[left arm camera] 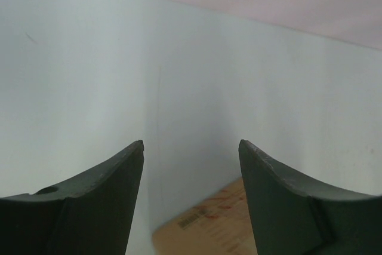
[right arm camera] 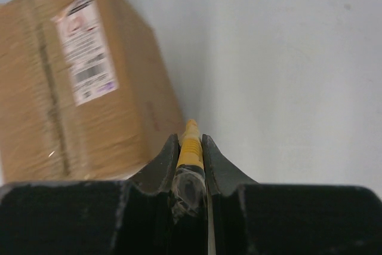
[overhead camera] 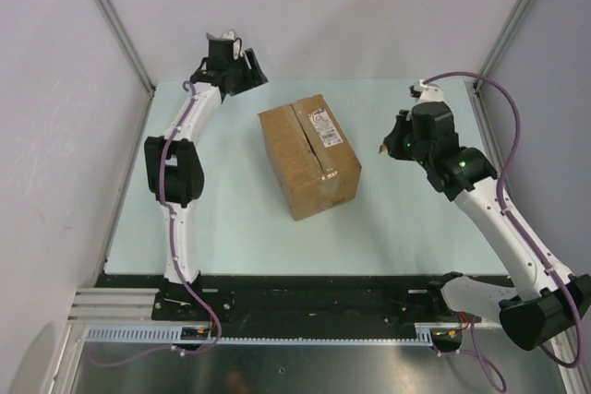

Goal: Unpack the express box

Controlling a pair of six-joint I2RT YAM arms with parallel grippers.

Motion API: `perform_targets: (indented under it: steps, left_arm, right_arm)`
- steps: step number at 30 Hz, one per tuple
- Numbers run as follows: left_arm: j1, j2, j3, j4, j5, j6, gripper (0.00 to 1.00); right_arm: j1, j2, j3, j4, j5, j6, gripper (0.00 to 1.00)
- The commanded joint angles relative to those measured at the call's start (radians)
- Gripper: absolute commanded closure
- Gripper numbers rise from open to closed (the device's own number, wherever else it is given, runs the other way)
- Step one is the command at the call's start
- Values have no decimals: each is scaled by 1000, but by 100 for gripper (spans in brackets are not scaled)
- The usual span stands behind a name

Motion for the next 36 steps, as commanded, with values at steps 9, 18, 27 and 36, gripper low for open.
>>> perform_targets:
  steps: [9, 18, 27, 36]
  left_arm:
    - [12, 49, -90, 7, 257, 93, 40]
    - [3, -6, -273, 9, 233, 114, 47]
    - [5, -21, -311, 13, 218, 133, 49]
    - [6, -47, -390, 13, 195, 140, 54]
  right_arm:
    - [237, 163, 1, -160, -137, -86, 100]
    - [229, 205, 32, -134, -27, -37, 100]
    - [183, 37, 39, 8, 0, -66, 100]
    - [197, 69, 39, -214, -141, -80, 100]
